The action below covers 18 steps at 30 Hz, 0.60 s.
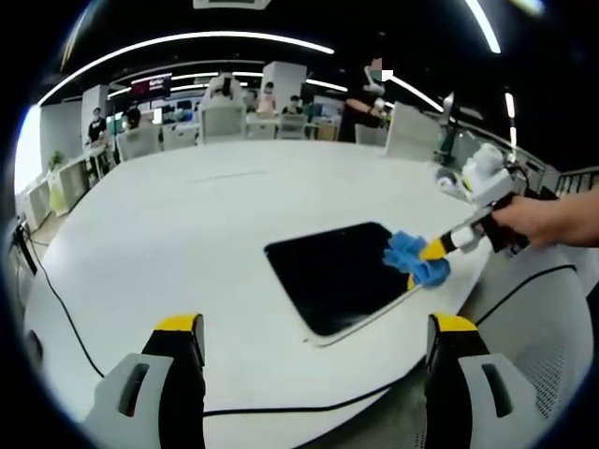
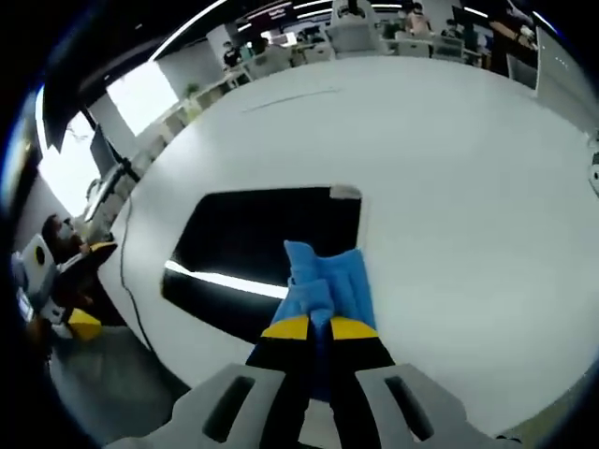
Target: Wipe the mirror surface with the cleaning cloth until all visible marks leave the cleaned area.
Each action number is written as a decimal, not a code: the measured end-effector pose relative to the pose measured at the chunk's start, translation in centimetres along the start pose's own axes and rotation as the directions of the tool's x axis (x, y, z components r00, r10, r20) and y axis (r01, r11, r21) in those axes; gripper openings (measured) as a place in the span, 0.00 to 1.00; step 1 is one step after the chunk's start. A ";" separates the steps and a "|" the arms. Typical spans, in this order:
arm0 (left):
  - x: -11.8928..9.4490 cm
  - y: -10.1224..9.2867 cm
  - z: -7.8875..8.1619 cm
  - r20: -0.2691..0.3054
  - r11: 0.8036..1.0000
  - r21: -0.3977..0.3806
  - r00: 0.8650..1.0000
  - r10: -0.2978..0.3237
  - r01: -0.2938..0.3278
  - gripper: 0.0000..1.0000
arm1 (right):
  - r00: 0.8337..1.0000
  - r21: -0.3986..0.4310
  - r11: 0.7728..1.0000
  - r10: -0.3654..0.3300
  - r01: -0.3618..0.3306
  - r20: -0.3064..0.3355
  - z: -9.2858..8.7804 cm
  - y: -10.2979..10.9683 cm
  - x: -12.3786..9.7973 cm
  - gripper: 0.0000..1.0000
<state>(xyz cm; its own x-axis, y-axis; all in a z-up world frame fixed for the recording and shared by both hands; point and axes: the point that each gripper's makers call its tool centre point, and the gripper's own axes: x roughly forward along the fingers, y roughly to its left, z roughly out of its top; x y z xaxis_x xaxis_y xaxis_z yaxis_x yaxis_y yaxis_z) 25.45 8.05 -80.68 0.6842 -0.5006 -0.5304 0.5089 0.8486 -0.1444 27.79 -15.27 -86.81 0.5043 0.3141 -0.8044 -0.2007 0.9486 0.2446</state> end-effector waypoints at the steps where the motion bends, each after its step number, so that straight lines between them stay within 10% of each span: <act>1: 0.0 0.0 0.0 0.000 1.000 -0.001 1.000 0.000 0.000 0.99 | 1.000 -0.014 1.000 0.000 0.001 0.008 0.0 0.0 0.0 0.01; 18: 0.1 -0.1 -0.1 -0.005 1.000 0.006 1.000 -0.003 0.003 0.99 | 1.000 -0.041 0.999 -0.021 0.020 -0.017 0.1 0.7 0.2 0.00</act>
<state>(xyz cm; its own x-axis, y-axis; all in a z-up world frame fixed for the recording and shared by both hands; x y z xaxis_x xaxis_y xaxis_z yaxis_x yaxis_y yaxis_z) 25.42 7.99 -80.78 0.6803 -0.5023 -0.5338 0.5141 0.8461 -0.1410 27.87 -14.52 -86.77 0.4940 0.2936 -0.8184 -0.2246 0.9524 0.2061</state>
